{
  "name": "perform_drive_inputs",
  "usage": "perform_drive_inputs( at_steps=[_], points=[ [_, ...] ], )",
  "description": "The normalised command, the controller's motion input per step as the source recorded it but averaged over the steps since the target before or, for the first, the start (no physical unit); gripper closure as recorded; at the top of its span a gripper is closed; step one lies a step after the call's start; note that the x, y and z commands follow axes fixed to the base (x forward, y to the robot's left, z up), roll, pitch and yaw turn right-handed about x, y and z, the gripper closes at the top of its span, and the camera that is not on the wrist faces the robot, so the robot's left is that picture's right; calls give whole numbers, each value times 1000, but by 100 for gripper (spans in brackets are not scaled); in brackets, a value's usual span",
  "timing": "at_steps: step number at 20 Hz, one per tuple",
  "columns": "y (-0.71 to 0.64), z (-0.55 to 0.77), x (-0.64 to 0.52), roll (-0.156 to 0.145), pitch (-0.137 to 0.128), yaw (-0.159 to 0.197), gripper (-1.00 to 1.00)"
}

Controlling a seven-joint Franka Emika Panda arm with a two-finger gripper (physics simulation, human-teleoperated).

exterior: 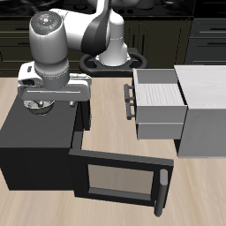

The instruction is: Place the bowl in the top drawer

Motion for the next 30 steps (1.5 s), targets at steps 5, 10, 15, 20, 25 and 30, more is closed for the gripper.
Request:
perform_drive_inputs(
  at_steps=[5, 10, 15, 20, 25, 30],
  points=[
    [-109, -174, -52, -23, 9, 0, 100],
    [-19, -14, -61, 5, 3, 5, 100],
    [8, 82, -36, -1, -10, 8, 100],
    [81, 148, -86, 0, -28, 25, 100],
    [351, 283, -235, 38, -60, 26, 100],
    [543, 230, -330, 47, -58, 36, 100]
  ],
)
